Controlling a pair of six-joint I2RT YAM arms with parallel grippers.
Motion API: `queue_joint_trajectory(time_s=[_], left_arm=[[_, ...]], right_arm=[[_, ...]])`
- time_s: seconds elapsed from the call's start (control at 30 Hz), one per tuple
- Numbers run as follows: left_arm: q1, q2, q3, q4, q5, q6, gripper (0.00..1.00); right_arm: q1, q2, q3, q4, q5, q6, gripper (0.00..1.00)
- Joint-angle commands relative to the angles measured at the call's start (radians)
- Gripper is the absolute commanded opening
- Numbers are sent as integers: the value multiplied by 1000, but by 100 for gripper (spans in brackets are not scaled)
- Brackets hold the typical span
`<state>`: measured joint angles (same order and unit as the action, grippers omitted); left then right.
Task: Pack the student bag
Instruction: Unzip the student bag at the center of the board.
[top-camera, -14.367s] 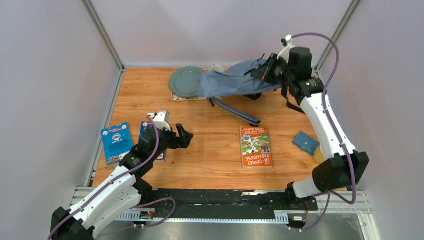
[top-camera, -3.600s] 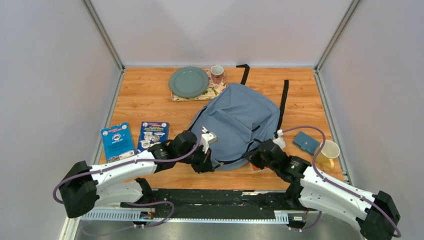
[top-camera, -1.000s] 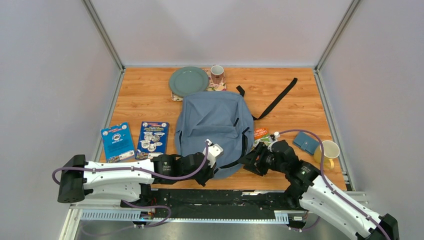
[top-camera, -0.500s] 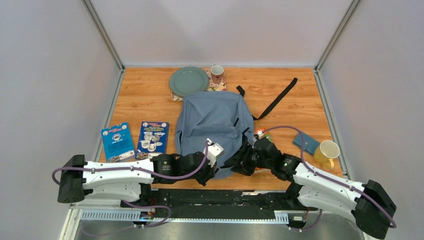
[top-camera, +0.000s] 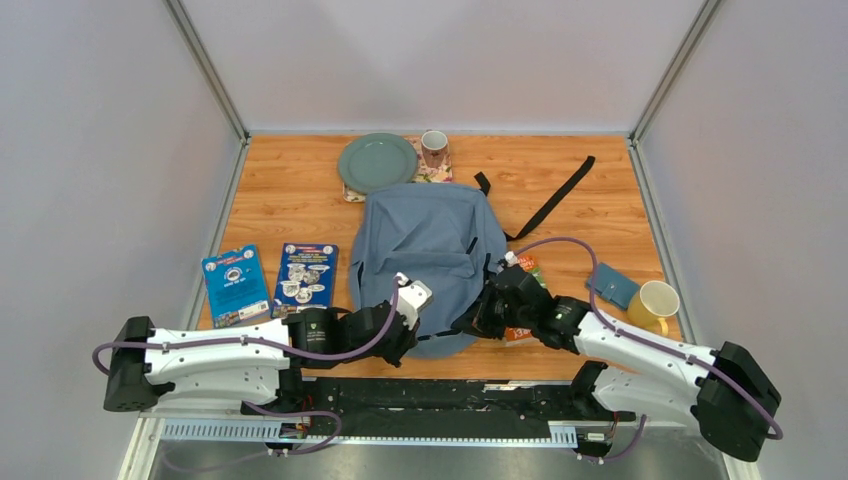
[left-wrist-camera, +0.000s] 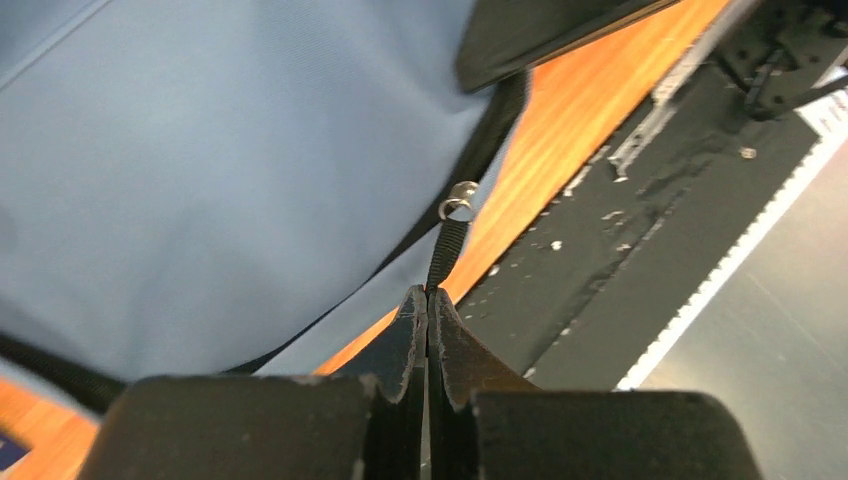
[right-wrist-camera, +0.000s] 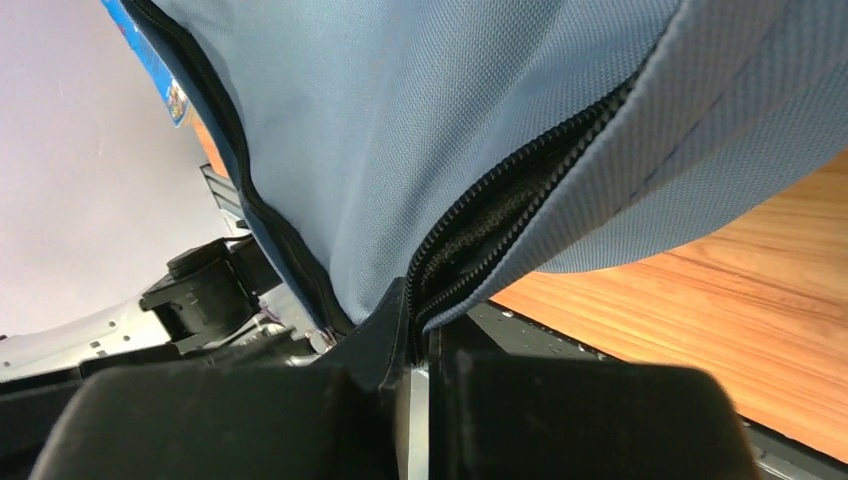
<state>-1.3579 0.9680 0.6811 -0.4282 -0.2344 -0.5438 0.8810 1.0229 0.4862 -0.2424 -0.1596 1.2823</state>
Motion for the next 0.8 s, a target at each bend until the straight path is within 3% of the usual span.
queue_joint_trajectory(time_s=[0.0, 0.07, 0.27, 0.43, 0.47, 0.5, 0.6, 0.7, 0.77], left_arm=[[-1, -69, -8, -206, -176, -19, 0], [-1, -101, -18, -291, -242, -37, 0], [0, -178, -31, -478, -371, -136, 0], [0, -218, -57, -416, -338, -133, 0], [0, -216, -64, -362, -324, -125, 0], [0, -215, -68, -331, -309, -117, 0], [0, -190, -66, -227, -237, -73, 0], [0, -147, -45, -185, -206, -48, 0], [0, -114, -25, -173, -186, -33, 0]], right_arm=[[-16, -61, 55, -138, 136, -135, 0], [-20, -81, 57, -182, 209, -178, 0], [-103, -106, 100, -255, 239, -313, 0], [-137, -72, 141, -216, 122, -367, 1], [-137, -58, 150, -213, 92, -367, 6], [-137, -55, 167, -218, 66, -354, 21], [-126, -84, 166, -222, -1, -307, 41], [-106, -176, 146, -261, 14, -213, 50], [-99, -265, 117, -293, 32, -123, 51]])
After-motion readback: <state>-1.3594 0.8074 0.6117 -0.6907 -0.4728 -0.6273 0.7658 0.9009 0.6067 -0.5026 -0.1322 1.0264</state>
